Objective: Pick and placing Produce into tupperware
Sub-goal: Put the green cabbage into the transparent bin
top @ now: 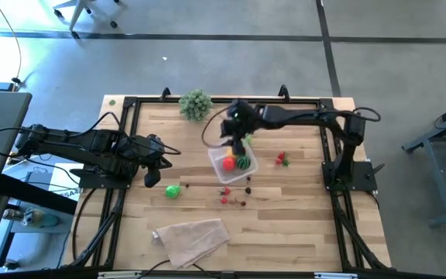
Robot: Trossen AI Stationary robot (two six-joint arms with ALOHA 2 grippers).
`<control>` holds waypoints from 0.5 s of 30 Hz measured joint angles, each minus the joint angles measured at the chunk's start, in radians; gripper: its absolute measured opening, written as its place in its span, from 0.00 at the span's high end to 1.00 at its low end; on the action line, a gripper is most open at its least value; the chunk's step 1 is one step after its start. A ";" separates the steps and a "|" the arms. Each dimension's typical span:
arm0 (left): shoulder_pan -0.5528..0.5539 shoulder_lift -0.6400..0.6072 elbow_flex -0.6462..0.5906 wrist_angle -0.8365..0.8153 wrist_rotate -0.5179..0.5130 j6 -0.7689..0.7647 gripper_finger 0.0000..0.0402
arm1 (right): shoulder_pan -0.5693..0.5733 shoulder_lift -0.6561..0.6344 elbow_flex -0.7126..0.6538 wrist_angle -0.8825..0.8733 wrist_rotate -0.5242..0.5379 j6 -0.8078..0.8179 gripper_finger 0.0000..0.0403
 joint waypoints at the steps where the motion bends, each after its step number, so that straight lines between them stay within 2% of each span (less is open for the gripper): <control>1: 0.000 0.000 0.000 0.000 0.000 0.000 1.00 | -0.024 -0.019 -0.018 -0.002 -0.014 0.005 0.62; 5: 0.000 0.000 0.000 0.000 0.000 0.000 1.00 | -0.104 -0.104 -0.116 0.021 -0.017 0.014 0.62; 10: 0.000 0.000 0.000 0.000 0.000 0.000 1.00 | -0.178 -0.224 -0.295 0.149 -0.019 0.020 0.62; 15: 0.000 0.000 0.000 0.000 0.000 0.000 1.00 | -0.214 -0.263 -0.469 0.242 -0.014 0.049 0.62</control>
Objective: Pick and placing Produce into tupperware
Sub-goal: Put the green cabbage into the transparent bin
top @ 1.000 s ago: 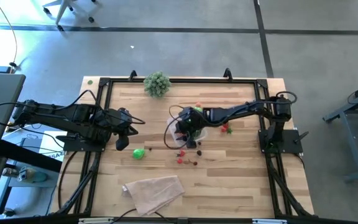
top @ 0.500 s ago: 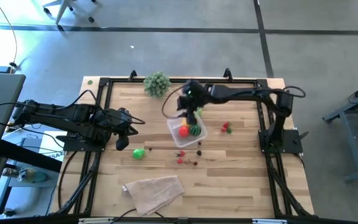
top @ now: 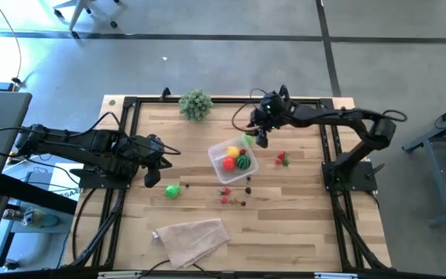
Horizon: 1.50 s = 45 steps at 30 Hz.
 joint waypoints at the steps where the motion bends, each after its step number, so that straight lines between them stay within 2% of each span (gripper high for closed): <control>1: 0.000 0.000 0.000 0.000 0.000 0.000 1.00 | -0.002 0.000 -0.022 0.018 0.000 0.001 0.62; 5: 0.000 0.000 0.000 0.000 0.000 0.000 1.00 | -0.002 0.001 -0.062 0.060 -0.001 0.001 0.62; 11: 0.000 0.000 0.000 0.000 0.000 0.000 1.00 | -0.003 0.001 -0.066 0.030 0.004 0.038 0.62; 20: 0.000 0.000 0.000 0.000 0.000 0.000 1.00 | 0.001 0.001 -0.066 -0.039 0.139 0.075 0.56; 25: 0.000 0.000 0.000 0.000 0.000 0.000 1.00 | 0.020 0.004 -0.066 -0.025 0.139 0.073 0.48; 31: 0.000 0.000 0.000 0.000 0.000 0.000 1.00 | 0.045 0.064 -0.066 0.011 0.139 0.072 0.41; 45: 0.000 0.000 0.000 0.000 0.000 0.000 1.00 | 0.060 0.152 -0.066 0.107 0.135 0.044 0.40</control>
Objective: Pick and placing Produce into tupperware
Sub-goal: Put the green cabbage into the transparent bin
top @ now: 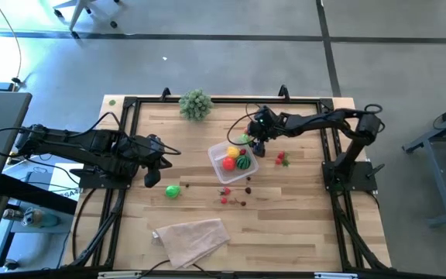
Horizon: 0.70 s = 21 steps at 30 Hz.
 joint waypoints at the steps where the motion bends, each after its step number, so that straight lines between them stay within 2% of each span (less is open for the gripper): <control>1: 0.000 0.000 0.000 0.000 0.000 0.000 1.00 | 0.000 0.001 0.000 0.002 0.000 -0.001 0.40; 21: 0.000 0.000 0.000 0.000 0.000 0.000 1.00 | 0.000 0.026 0.004 0.063 -0.036 -0.068 0.40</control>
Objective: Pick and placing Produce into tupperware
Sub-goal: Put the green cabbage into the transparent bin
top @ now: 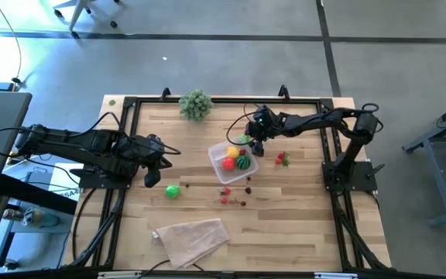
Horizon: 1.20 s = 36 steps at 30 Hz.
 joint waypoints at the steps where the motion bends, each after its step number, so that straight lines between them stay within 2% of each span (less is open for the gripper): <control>1: 0.000 0.000 0.000 0.000 0.000 0.000 1.00 | 0.000 0.006 0.000 0.002 -0.007 -0.002 0.40; 14: 0.000 0.000 0.000 0.000 0.000 0.000 1.00 | 0.000 0.037 0.000 0.042 -0.023 -0.002 0.41; 24: 0.000 0.000 0.000 0.000 0.000 0.000 1.00 | 0.000 0.037 0.000 0.056 -0.022 -0.002 0.51; 36: 0.000 0.000 0.000 0.000 0.000 0.000 1.00 | -0.002 0.037 0.000 0.101 0.040 0.027 0.53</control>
